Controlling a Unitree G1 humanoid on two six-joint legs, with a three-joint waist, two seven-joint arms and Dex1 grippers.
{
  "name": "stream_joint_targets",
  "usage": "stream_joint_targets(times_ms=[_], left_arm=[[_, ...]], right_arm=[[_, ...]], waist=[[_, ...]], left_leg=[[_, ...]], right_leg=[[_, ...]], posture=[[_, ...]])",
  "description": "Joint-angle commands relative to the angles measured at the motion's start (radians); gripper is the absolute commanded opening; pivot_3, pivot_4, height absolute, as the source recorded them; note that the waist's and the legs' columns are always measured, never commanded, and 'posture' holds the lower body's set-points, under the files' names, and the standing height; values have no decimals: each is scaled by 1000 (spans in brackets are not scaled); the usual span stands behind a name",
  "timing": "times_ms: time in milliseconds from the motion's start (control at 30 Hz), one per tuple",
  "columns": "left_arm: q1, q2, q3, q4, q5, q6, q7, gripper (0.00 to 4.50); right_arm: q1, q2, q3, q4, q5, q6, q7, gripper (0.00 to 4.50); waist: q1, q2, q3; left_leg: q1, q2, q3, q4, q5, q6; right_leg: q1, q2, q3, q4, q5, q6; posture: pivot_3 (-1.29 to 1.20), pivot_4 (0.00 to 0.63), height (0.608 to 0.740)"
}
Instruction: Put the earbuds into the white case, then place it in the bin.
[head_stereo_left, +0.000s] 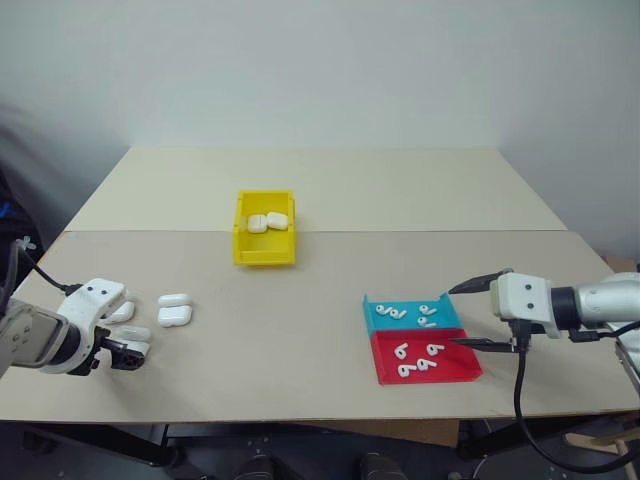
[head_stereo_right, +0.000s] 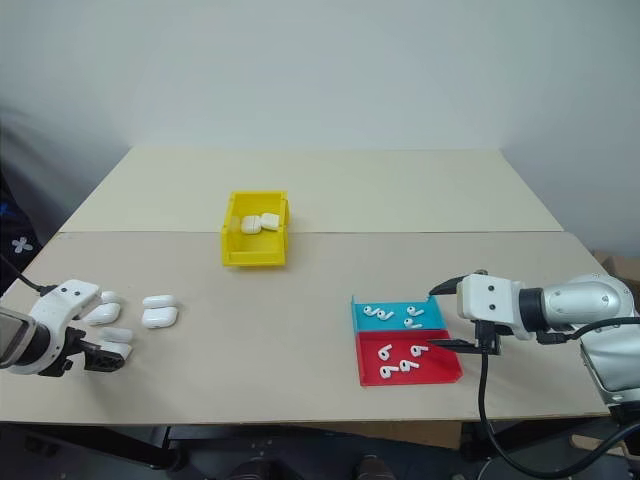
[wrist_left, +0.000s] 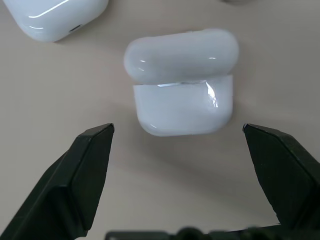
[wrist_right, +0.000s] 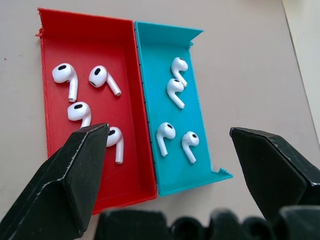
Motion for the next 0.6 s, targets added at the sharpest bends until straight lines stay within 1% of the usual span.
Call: stream_joint_targets(times_ms=[33, 133, 300, 600], left_arm=[[-36, -32, 4, 46, 48, 5, -12, 4500], [-68, -74, 23, 73, 58, 34, -22, 4500], [-101, -105, 11, 82, 80, 60, -36, 4500], [-124, -110, -56, 76, 139, 47, -62, 4500]], right_arm=[[-3, -21, -49, -26, 26, 3, 1, 4468], [2, -22, -52, -26, 25, -1, 1, 4468], [-8, -21, -44, -18, 17, -5, 1, 4468], [-13, -15, -38, -17, 12, -8, -3, 4468]], waist=[[0, 0, 0], [0, 0, 0], [0, -1, 0], [-1, -1, 0]], left_leg=[[0, 0, 0, 0, 0, 0], [0, 0, 0, 0, 0, 0], [-1, 0, 0, 0, 0, 0], [0, 0, -1, 0, 0, 0]], right_leg=[[0, 0, 0, 0, 0, 0], [0, 0, 0, 0, 1, 2], [0, 0, 0, 0, 3, 5], [0, 0, 0, 0, 3, 5]], posture=[[0, 150, 740], [0, 150, 740], [0, 150, 740], [0, 150, 740]])
